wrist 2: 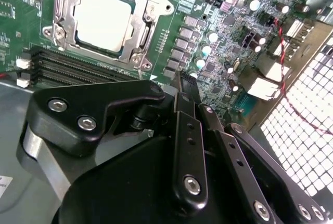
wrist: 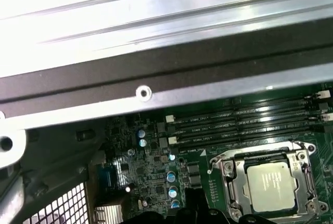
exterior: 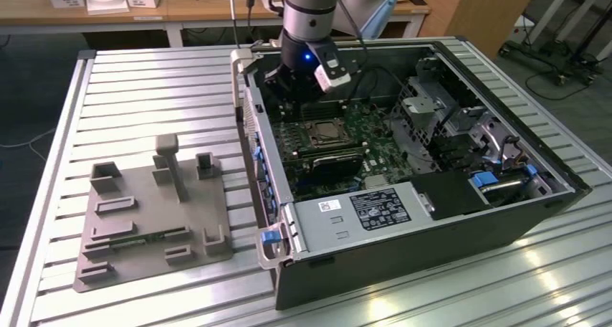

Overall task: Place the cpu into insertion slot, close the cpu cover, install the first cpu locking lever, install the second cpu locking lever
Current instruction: 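Install the first cpu locking lever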

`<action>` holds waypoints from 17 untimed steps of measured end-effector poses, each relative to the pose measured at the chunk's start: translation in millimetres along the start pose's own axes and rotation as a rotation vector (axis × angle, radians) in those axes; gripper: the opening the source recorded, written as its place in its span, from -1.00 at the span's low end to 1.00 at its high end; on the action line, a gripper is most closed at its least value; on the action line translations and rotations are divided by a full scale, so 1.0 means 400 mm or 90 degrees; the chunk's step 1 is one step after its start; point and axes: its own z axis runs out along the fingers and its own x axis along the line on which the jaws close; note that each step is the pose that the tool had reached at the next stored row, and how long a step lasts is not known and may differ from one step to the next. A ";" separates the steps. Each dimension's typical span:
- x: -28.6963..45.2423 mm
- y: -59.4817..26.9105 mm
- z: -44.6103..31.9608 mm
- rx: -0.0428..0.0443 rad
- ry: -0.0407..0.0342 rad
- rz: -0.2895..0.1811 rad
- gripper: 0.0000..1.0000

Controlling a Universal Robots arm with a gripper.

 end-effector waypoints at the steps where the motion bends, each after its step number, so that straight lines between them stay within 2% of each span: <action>1: 0.001 0.003 0.000 0.0000 0.0001 -0.002 -0.80; 13: 0.004 0.008 0.000 0.0002 0.0005 -0.014 -0.80; 17: 0.005 0.016 0.001 0.0002 0.0005 -0.015 -0.80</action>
